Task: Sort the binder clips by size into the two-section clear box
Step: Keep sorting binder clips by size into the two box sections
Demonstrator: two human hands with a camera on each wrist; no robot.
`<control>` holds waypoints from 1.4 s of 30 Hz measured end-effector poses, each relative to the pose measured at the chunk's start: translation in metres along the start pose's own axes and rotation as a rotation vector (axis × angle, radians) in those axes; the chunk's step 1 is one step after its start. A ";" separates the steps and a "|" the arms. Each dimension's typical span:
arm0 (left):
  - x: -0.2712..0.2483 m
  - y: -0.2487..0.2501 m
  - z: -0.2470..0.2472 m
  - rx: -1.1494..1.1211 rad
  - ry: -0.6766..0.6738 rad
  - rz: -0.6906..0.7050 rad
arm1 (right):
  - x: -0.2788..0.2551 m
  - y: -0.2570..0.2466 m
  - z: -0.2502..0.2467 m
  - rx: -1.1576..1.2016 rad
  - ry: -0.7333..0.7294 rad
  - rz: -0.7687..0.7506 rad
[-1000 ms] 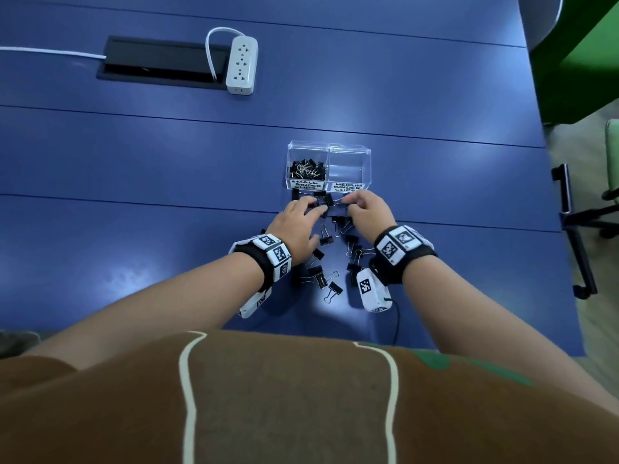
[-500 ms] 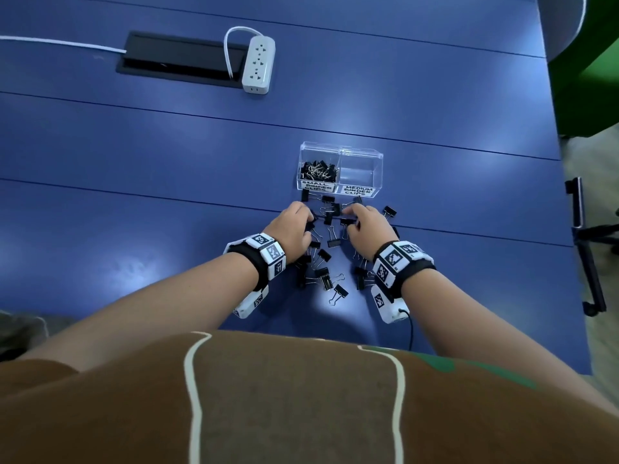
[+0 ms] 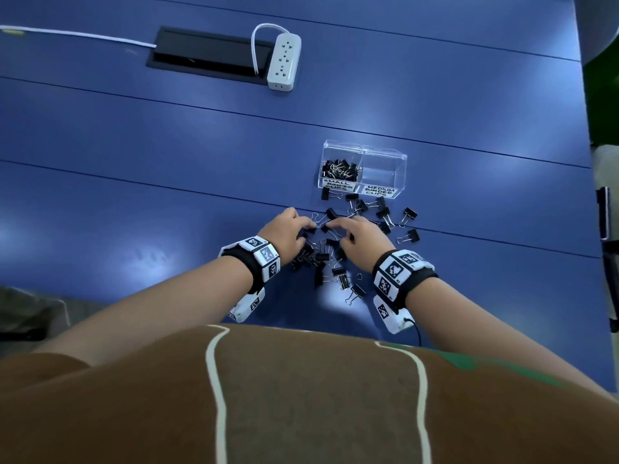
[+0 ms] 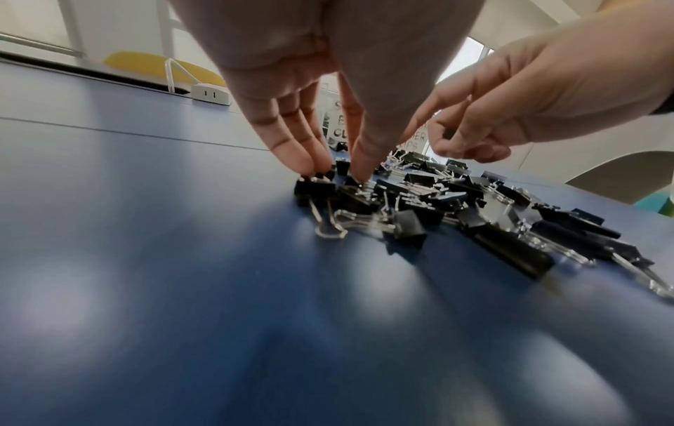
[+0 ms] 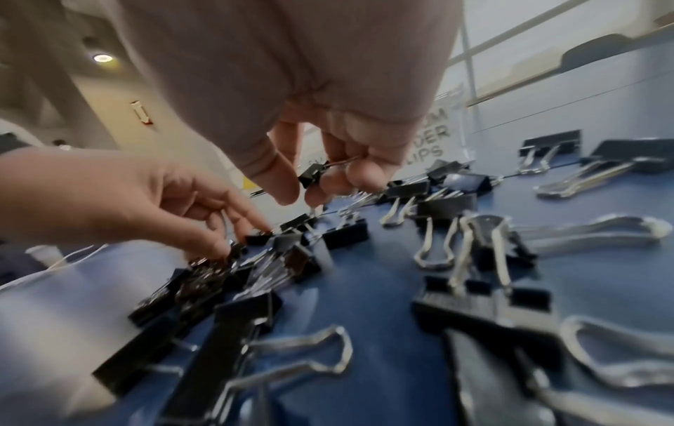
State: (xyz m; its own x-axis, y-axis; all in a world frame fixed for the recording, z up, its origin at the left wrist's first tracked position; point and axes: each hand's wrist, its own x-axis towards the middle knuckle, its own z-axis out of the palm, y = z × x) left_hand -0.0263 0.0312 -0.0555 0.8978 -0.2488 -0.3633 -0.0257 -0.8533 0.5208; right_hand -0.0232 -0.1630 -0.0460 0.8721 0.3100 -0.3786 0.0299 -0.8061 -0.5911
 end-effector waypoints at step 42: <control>0.015 -0.022 -0.046 -0.236 0.147 -0.123 | 0.031 -0.045 0.034 -0.051 -0.053 0.006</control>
State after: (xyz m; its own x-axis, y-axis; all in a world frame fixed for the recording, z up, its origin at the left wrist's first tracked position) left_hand 0.0080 0.0671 -0.0365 0.9424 -0.0668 -0.3279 0.1742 -0.7388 0.6511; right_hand -0.0141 -0.1003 -0.0554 0.8451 0.3305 -0.4201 0.0508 -0.8321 -0.5523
